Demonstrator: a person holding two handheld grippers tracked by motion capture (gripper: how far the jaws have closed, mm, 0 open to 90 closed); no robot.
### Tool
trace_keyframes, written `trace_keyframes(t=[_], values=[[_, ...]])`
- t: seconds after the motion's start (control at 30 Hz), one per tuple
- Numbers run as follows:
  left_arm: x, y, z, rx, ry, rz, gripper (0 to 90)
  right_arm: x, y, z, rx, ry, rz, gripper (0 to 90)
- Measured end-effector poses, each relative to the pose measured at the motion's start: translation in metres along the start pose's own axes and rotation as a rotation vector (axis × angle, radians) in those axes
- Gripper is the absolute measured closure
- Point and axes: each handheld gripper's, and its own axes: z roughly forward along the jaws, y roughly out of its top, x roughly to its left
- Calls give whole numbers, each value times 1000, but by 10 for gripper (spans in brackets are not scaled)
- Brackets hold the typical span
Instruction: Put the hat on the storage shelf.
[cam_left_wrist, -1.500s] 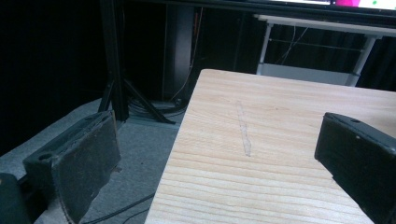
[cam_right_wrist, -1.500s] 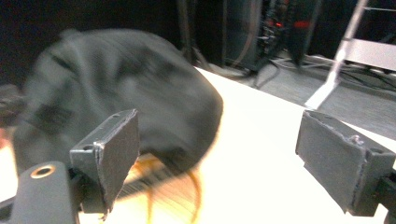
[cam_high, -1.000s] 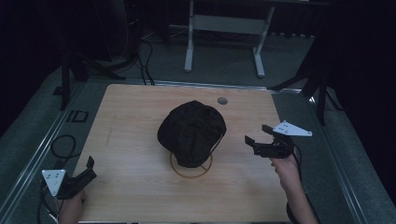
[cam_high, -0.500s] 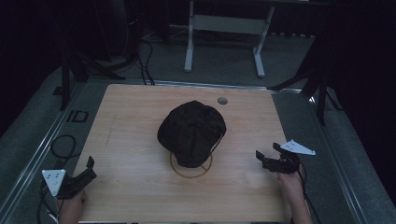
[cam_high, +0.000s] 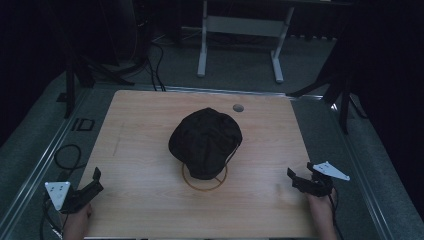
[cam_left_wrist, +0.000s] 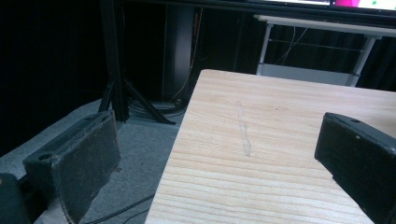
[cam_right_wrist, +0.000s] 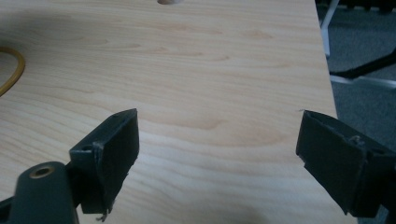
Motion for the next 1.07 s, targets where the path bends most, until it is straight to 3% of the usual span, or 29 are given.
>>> trace_keyframes(t=[0.23, 0.53, 0.67, 0.93, 1.07], values=[[0, 0, 0, 0, -1, -2, 5, -13, -10, -10, 3, -51, 30, 130], [1, 0, 0, -2, -2, -8, 5, -27, -21, -26, -29, -124, 114, 131], [1, 0, 0, -2, -4, -9, 5, -29, -23, -29, -37, -131, 142, 131], [1, 0, 0, -1, -5, -8, 5, -29, -26, -26, -28, -150, 129, 132], [1, 0, 0, -2, -6, -8, 5, -29, -26, -25, -31, -133, 124, 132]])
